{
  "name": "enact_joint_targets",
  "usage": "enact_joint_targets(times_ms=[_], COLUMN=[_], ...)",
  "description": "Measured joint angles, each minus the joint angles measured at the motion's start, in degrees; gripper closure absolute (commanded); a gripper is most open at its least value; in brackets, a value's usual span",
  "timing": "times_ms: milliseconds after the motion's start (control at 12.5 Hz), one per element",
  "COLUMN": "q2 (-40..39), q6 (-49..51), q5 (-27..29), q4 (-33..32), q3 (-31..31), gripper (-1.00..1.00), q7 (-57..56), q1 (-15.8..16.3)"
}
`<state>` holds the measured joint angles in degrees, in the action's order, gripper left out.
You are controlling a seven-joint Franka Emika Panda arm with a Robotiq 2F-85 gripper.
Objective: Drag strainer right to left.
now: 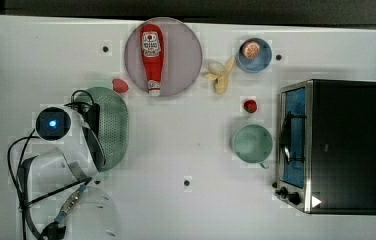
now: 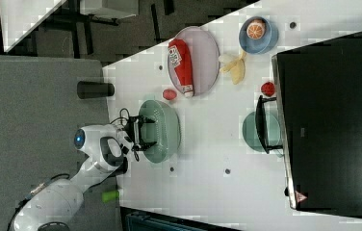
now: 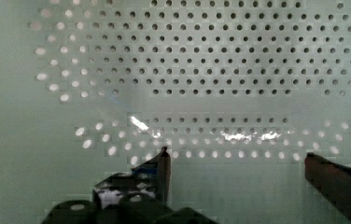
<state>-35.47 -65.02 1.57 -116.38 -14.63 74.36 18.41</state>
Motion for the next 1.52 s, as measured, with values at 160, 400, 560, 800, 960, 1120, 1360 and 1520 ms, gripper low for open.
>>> enact_joint_targets(times_ms=[160,400,560,800,960,1120,1360,1520], q2=[-0.67,-2.66,-4.11,-4.59,-4.62,-4.64,-2.77,1.54], q6=[1.51,1.45,1.9,0.56,0.95,2.01,13.43,20.93], q5=[0.11,0.42,-0.24,0.02,0.88,0.48,-0.2,-0.08], q4=[1.79,4.59,6.15,7.67,8.0,7.89,7.78,7.39], q3=[0.85,1.16,0.48,0.15,0.5,0.33,-0.25,0.32], gripper=[-1.0,-1.0,-1.0,-1.0,-1.0,-1.0,-1.0,-1.0], q7=[1.73,4.03,5.26,6.71,7.61,7.67,6.49,1.45], q1=[1.92,3.66,4.29,6.85,8.62,8.97,8.57,8.42])
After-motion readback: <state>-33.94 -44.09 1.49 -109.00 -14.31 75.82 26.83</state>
